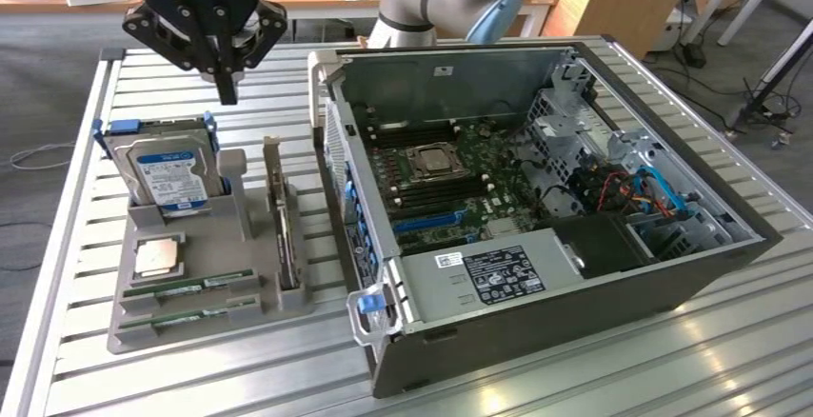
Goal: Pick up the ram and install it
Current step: 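Reach for the ram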
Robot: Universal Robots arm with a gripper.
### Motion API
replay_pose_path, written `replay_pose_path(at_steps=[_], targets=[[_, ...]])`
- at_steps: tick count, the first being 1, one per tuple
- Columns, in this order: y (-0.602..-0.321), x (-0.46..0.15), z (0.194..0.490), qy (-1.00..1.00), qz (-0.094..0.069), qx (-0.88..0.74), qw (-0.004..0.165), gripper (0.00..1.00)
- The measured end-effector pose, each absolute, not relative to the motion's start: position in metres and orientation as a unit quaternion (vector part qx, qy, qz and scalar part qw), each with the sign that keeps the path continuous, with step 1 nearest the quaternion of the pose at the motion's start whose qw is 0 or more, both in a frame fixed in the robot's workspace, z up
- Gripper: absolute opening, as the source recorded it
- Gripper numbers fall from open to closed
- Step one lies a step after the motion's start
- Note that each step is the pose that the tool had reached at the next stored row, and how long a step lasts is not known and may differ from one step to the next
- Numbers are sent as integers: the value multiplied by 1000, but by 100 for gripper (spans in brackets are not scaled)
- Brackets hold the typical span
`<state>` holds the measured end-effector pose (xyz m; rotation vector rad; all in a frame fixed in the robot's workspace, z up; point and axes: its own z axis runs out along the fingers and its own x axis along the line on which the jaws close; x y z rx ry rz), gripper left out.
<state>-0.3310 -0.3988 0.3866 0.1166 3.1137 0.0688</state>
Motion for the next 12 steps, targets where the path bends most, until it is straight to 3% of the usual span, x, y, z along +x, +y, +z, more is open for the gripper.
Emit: replay_pose_path(at_steps=[12], targets=[[-399, -350, 386, 999, 22, 37, 12, 11]])
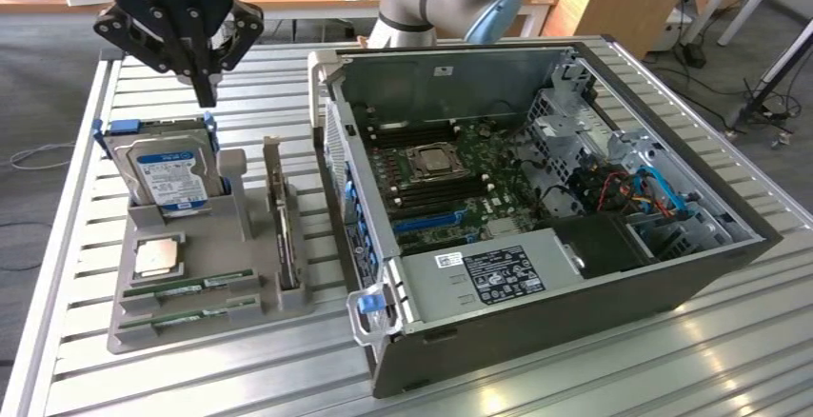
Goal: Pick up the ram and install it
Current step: 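Reach for the ram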
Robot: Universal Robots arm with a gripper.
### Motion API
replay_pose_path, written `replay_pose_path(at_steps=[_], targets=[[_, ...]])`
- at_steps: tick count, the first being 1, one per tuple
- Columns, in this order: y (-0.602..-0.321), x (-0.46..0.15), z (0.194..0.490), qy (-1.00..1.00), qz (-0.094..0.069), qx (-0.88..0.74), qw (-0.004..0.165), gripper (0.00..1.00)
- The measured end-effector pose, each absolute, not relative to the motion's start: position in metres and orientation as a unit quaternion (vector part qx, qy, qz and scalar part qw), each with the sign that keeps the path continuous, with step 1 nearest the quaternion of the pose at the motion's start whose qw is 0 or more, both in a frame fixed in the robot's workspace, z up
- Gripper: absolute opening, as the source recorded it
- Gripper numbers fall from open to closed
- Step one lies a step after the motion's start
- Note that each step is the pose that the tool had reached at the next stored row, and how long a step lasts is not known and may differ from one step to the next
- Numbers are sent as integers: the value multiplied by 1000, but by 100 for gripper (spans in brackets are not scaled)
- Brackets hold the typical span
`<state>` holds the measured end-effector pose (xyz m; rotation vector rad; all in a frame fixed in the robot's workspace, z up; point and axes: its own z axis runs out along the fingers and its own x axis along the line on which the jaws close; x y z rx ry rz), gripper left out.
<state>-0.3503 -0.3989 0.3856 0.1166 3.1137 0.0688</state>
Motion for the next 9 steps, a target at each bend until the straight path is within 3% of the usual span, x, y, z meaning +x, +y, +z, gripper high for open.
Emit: replay_pose_path(at_steps=[9], targets=[[-399, -363, 385, 999, 22, 37, 12, 11]])
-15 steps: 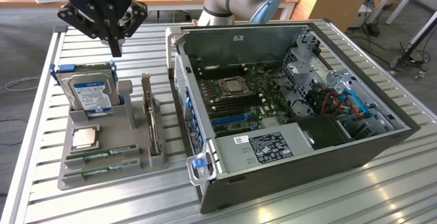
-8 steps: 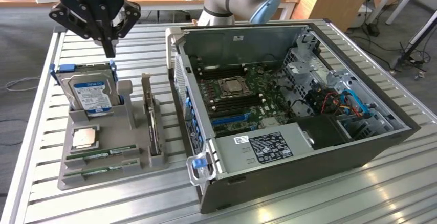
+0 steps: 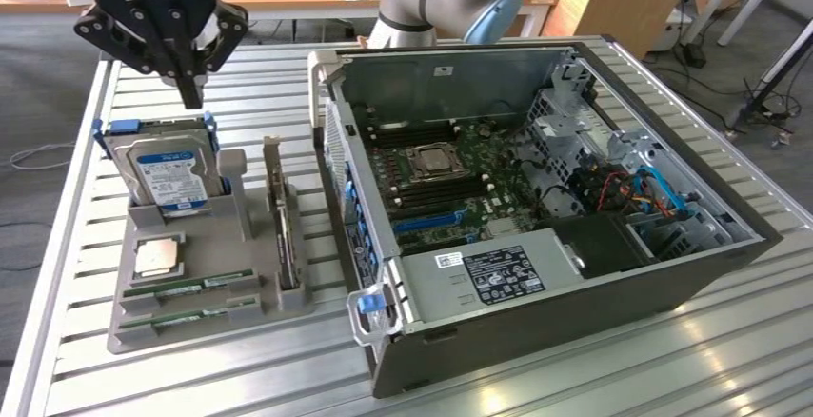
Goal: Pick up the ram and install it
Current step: 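Reach for the ram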
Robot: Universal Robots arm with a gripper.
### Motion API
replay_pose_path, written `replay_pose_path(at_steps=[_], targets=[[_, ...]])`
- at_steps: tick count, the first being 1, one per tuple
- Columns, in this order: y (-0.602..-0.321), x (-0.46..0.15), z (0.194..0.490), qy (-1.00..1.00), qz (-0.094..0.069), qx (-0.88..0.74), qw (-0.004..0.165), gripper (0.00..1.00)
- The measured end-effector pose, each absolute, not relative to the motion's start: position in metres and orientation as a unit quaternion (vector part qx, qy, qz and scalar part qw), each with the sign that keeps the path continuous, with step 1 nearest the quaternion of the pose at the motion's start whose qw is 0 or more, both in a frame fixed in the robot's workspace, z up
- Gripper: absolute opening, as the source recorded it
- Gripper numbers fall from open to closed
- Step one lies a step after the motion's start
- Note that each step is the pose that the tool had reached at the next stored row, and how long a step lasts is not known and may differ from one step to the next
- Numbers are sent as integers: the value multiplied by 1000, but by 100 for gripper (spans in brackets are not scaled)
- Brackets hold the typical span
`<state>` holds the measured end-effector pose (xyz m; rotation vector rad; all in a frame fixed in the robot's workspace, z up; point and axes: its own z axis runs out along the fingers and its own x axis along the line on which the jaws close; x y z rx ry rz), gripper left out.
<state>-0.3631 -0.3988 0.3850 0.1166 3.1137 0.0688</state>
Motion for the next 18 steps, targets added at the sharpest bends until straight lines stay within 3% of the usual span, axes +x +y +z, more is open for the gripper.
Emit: replay_pose_path(at_steps=[18], targets=[[-404, -369, 385, 999, 22, 37, 12, 11]])
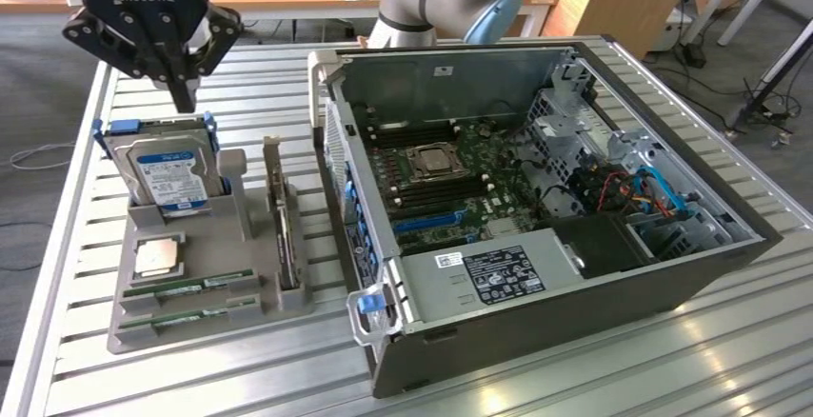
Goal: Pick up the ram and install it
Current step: 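Reach for the ram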
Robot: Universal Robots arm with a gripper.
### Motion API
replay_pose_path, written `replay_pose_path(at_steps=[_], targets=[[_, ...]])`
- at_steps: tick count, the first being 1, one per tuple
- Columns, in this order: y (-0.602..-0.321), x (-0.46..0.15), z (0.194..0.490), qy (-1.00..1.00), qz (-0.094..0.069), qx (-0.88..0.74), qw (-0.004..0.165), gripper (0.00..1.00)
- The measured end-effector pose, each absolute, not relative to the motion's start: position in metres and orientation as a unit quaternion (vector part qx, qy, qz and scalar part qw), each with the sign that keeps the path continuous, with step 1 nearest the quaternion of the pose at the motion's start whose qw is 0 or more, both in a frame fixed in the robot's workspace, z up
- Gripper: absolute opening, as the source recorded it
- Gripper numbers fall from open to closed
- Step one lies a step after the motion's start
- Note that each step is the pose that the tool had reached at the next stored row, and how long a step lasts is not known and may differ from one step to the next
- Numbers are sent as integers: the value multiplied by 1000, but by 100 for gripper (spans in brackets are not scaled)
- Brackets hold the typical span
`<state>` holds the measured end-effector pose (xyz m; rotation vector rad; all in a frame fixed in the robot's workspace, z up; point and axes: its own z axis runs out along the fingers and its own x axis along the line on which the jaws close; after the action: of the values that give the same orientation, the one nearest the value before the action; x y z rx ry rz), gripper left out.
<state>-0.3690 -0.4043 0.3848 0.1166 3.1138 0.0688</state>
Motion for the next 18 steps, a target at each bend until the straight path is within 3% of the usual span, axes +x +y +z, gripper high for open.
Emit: replay_pose_path(at_steps=[18], targets=[[-421, -374, 385, 999, 22, 37, 12, 11]])
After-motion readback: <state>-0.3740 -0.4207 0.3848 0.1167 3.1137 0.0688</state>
